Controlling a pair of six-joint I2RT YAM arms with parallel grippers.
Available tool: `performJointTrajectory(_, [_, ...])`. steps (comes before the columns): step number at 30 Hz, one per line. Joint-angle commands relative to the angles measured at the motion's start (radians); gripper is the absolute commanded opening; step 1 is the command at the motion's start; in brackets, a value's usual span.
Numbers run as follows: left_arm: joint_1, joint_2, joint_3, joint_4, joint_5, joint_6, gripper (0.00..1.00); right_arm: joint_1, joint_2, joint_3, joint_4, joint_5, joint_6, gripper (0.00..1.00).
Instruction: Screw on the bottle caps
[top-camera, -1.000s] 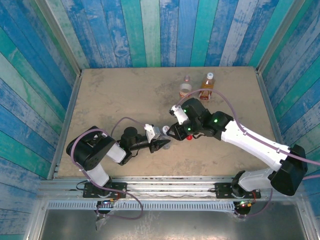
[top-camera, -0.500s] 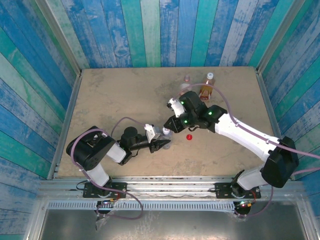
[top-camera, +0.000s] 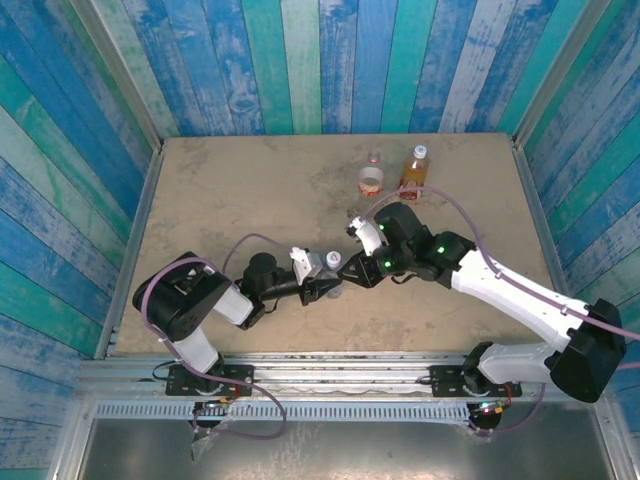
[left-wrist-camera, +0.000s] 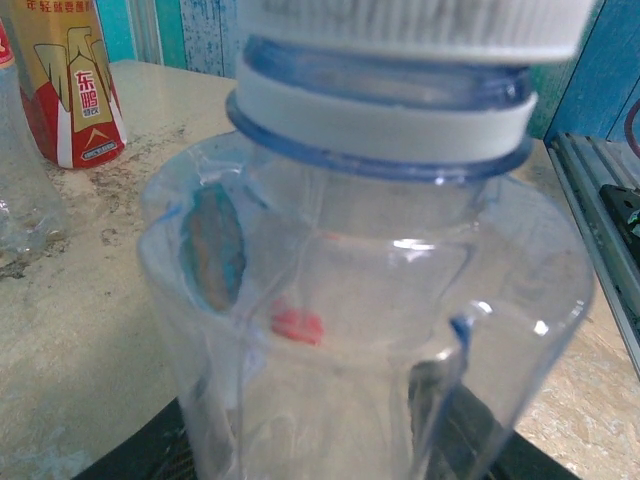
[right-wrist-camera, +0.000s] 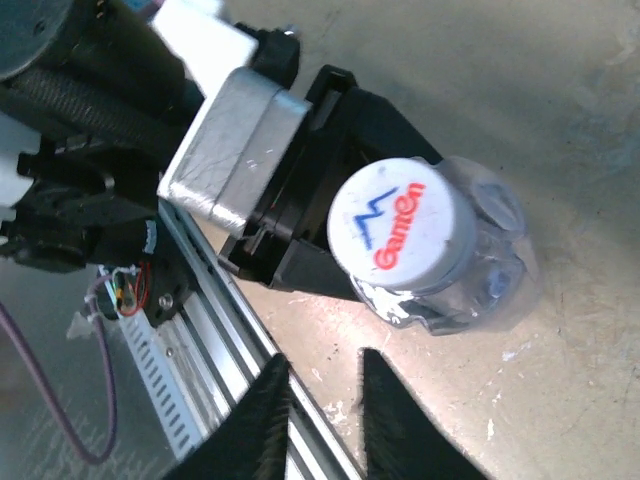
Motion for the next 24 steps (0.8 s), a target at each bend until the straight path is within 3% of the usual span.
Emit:
performJointTrajectory(1, [0.001,-0.075,0.005,-0.113,-0.013,0.042,0.47,0.004,-0.039,0.036,-0.062,-0.012,-0.105,0.47])
performJointTrajectory(5, [0.001,-0.162,0.034,-0.277,0.036,0.134,0.47,0.002,-0.072,0.082,-0.149,0.044,-0.334,0.68])
performJointTrajectory(9, [0.002,-0.226,0.079,-0.412,0.092,0.199,0.47,0.004,-0.101,0.123,-0.253,0.047,-0.658,0.74])
performJointTrajectory(16, [0.002,-0.327,0.196,-0.724,0.191,0.333,0.47,0.017,-0.114,0.237,-0.397,0.013,-1.123,0.72])
performJointTrajectory(24, [0.001,-0.378,0.252,-0.850,0.231,0.402,0.47,0.056,0.092,0.493,-0.630,0.059,-1.246,0.57])
